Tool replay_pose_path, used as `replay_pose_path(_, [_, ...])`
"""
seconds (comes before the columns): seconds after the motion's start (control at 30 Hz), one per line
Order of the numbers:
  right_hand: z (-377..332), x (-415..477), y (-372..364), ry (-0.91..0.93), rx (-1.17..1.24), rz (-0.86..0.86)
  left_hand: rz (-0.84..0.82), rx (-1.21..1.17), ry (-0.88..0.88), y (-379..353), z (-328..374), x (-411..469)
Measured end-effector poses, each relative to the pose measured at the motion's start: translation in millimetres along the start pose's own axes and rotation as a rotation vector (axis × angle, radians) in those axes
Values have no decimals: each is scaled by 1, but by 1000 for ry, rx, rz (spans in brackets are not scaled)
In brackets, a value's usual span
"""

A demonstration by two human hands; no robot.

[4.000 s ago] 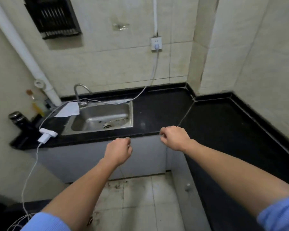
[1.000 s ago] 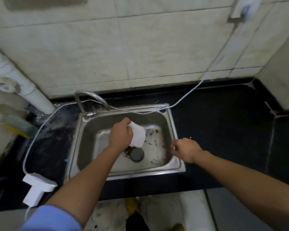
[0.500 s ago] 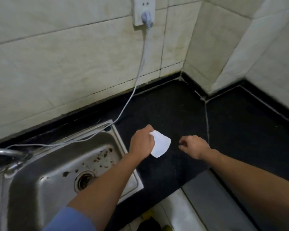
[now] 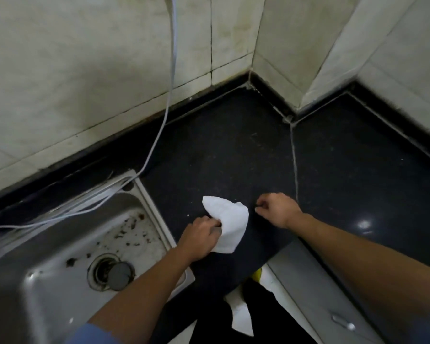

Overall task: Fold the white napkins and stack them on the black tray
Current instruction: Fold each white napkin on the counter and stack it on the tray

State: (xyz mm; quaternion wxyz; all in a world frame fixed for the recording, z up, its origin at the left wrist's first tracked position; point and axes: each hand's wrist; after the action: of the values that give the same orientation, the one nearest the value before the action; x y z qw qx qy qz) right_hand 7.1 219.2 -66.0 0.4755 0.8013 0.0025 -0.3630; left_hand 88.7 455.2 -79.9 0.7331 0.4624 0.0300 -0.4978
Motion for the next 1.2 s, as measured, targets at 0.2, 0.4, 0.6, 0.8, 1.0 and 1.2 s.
replay_pose_path(0.2, [-35, 37, -16, 16, 117, -95, 154, 87, 218, -6, -9, 10])
replay_pose_path(0.4, [-12, 42, -7, 85, 235, 9, 99, 210, 381, -24, 5, 13])
replay_pose_path(0.6, [-13, 39, 0, 227, 117, 9, 304, -61, 549, -30, 18, 12])
replay_pose_path(0.8, [-40, 33, -36, 277, -17, -78, 568, -306, 718, -22, 13, 6])
replay_pose_path(1.0, [3, 53, 10, 58, 115, 128, 561, -277, 805, -21, 4, 4])
replay_pose_path(1.2, [20, 64, 28, 7, -201, 62, -20, 4, 710, -14, 8, 12])
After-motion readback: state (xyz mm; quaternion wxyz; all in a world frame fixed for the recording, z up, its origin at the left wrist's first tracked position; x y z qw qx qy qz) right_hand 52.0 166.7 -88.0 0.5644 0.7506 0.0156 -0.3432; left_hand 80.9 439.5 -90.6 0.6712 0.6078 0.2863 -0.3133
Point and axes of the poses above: each hand's wrist, its own x-axis towards the middle knuckle, its own y-axis out of the back of the hand, z = x × y, and after that the axes turned 2 degrees about -z, right-handed
